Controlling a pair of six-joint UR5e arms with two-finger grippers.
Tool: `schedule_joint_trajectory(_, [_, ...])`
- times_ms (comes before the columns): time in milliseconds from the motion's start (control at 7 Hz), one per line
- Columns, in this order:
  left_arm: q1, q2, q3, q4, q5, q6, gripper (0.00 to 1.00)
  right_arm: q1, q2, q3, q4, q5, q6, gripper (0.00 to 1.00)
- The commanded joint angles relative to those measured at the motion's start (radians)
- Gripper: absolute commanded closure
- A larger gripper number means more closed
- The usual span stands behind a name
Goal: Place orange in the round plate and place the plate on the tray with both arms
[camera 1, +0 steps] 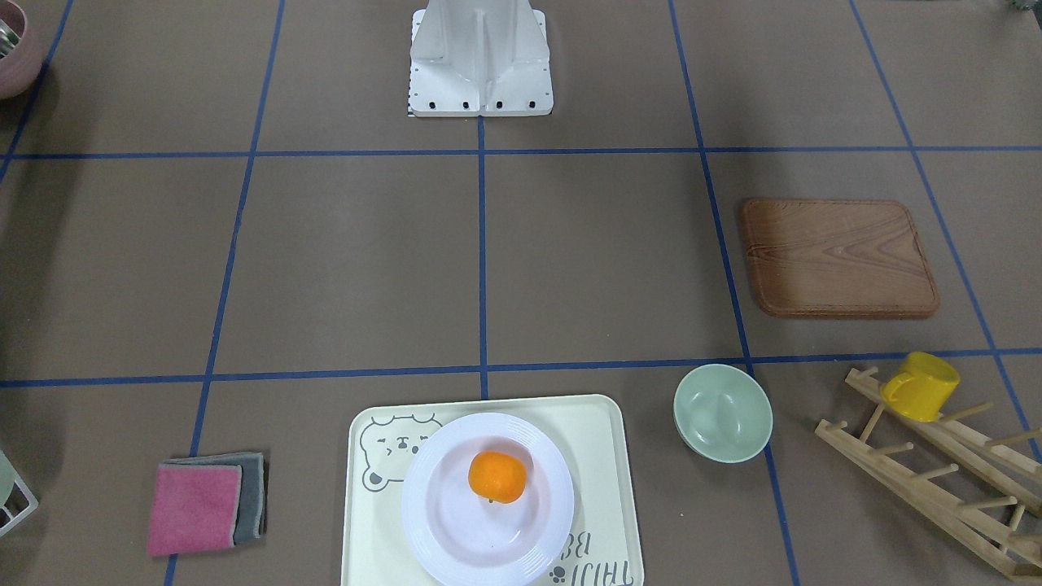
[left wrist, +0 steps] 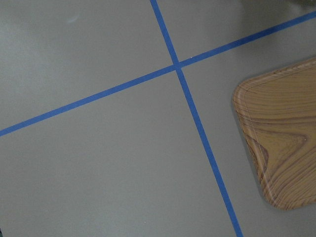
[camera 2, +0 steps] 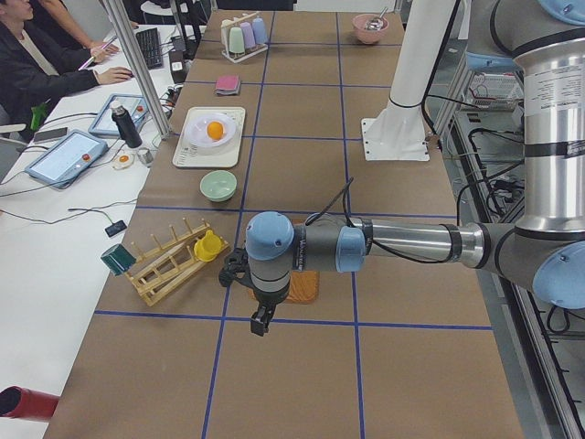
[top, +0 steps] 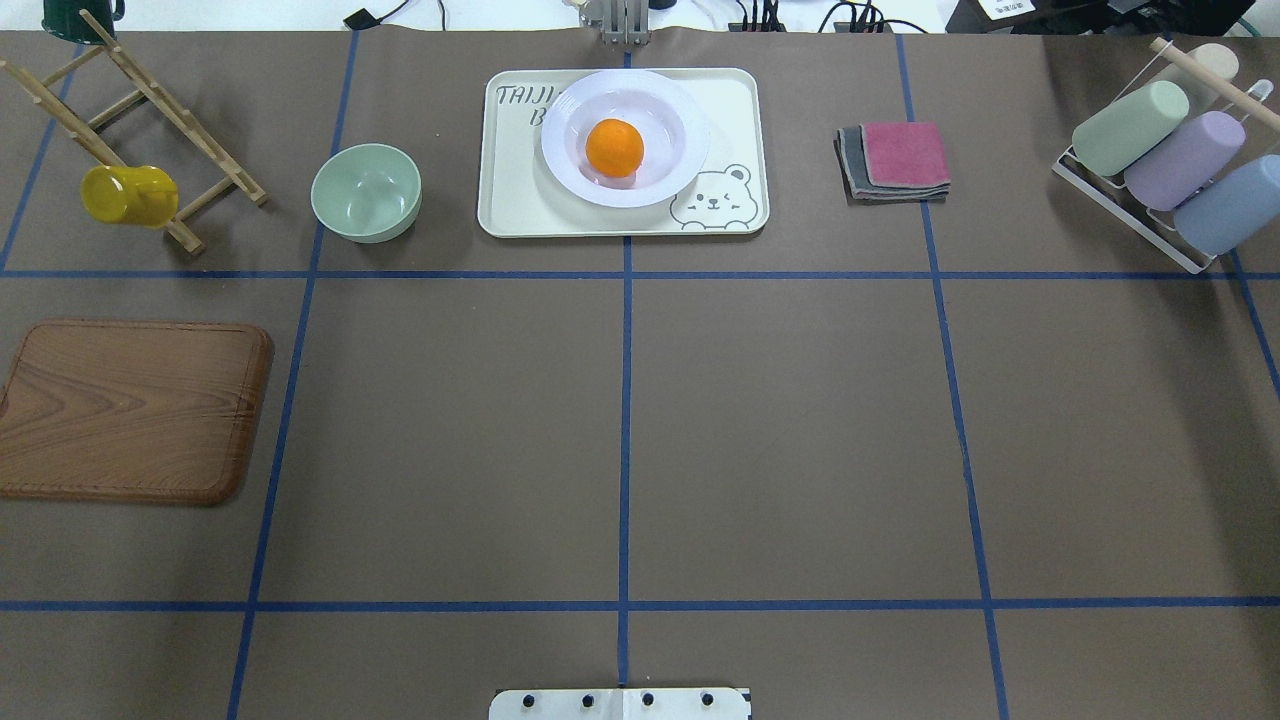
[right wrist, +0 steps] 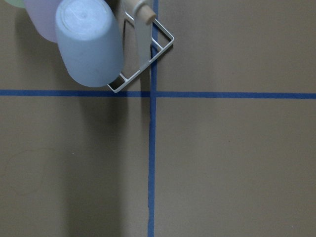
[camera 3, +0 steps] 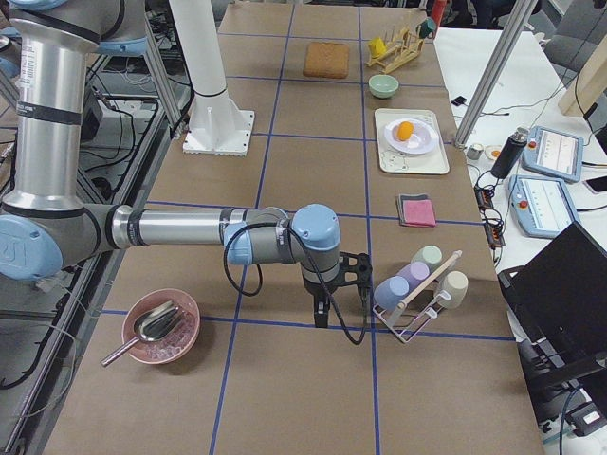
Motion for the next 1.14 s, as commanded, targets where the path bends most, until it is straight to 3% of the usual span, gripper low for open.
schedule_joint_trajectory(0, [0.001, 0.011, -0.015, -0.004, -0.007, 0.0, 0.02, 0.011, -0.009, 0.007, 0.001, 0.007, 0.01, 0.0])
schedule_joint_trajectory(1000, [0.001, 0.032, -0.027, -0.003, -0.005, 0.0, 0.02, 0.01, -0.006, 0.011, 0.003, 0.01, -0.007, 0.0])
